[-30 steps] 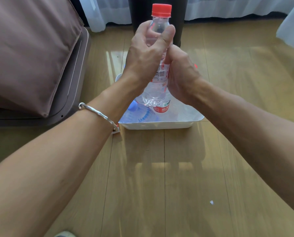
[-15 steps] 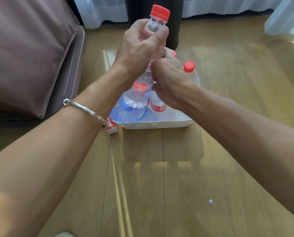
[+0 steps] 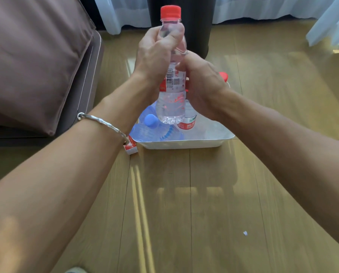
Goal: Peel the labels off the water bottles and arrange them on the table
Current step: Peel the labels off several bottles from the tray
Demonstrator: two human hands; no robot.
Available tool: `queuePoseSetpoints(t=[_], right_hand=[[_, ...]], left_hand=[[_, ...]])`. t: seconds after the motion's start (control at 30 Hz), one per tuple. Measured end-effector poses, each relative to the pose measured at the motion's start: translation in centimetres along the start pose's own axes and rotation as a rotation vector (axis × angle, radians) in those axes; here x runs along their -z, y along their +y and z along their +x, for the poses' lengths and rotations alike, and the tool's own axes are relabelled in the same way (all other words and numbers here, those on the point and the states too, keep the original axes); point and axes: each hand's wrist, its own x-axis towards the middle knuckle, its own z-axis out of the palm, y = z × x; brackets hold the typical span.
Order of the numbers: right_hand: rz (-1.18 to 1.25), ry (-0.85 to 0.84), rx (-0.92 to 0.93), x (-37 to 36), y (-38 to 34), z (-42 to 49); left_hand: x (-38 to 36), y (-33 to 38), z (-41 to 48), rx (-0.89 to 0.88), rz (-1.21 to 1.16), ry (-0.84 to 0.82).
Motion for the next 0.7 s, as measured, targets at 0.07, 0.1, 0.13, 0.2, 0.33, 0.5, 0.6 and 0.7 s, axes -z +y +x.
queuePoseSetpoints(t=[0.07, 0.1, 0.13, 0.2, 0.33, 0.5, 0.6, 0.7], right_hand=[[0.049, 0.050, -0.011, -0.2, 0.0, 0.6], [0.066, 0.077, -0.013, -0.3, 0.0, 0.8], [0.083, 0.101, -0.014, -0.4, -0.1, 1.0], [0.124, 0.138, -0.022, -0.6, -0.2, 1.2], [0.201, 0.187, -0.038, -1.0, 0.2, 0.9], [0.151, 0.194, 0.039, -1.2, 1.1, 0.1], [0.008, 0.115, 0.107, -1.4, 2.4, -1.3], [0.063, 0.031, 0.080, -1.9, 2.3, -1.8]], left_hand=[[-0.2, 0.0, -0.2, -0.040, 0.031, 0.009], [-0.4, 0.1, -0.3, -0.060, 0.043, 0.013], [-0.5, 0.1, -0.5, -0.081, 0.052, 0.009], [-0.9, 0.0, -0.8, -0.117, 0.086, -0.010], [-1.1, -0.1, -0.9, -0.134, 0.107, -0.030], [-0.3, 0.0, -0.7, -0.107, 0.142, -0.134], [1.2, 0.3, 0.1, 0.033, 0.014, -0.133], [2.4, 0.0, 0.4, 0.050, 0.016, -0.104]])
